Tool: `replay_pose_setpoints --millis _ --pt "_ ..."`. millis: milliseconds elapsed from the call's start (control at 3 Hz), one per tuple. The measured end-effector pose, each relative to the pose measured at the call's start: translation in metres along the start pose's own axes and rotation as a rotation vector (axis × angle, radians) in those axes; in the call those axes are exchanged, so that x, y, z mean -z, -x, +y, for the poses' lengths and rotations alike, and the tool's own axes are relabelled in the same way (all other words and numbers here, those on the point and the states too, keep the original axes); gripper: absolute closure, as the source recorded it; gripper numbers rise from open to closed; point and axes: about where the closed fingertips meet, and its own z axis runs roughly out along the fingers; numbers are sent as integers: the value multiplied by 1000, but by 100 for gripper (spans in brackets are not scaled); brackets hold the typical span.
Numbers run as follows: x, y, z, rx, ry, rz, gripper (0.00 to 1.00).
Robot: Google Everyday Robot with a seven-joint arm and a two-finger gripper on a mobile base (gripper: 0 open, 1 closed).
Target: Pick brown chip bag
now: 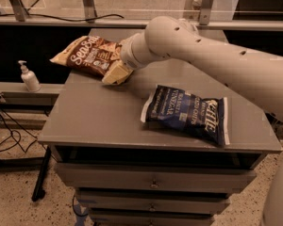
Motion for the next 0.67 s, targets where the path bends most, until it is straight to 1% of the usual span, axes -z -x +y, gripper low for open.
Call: replay_pose_setpoints --millis 333,667 --pt "-10 -3 -12 -23 -25 4 41" --pt "-6 0 -25 -27 -47 -2 64"
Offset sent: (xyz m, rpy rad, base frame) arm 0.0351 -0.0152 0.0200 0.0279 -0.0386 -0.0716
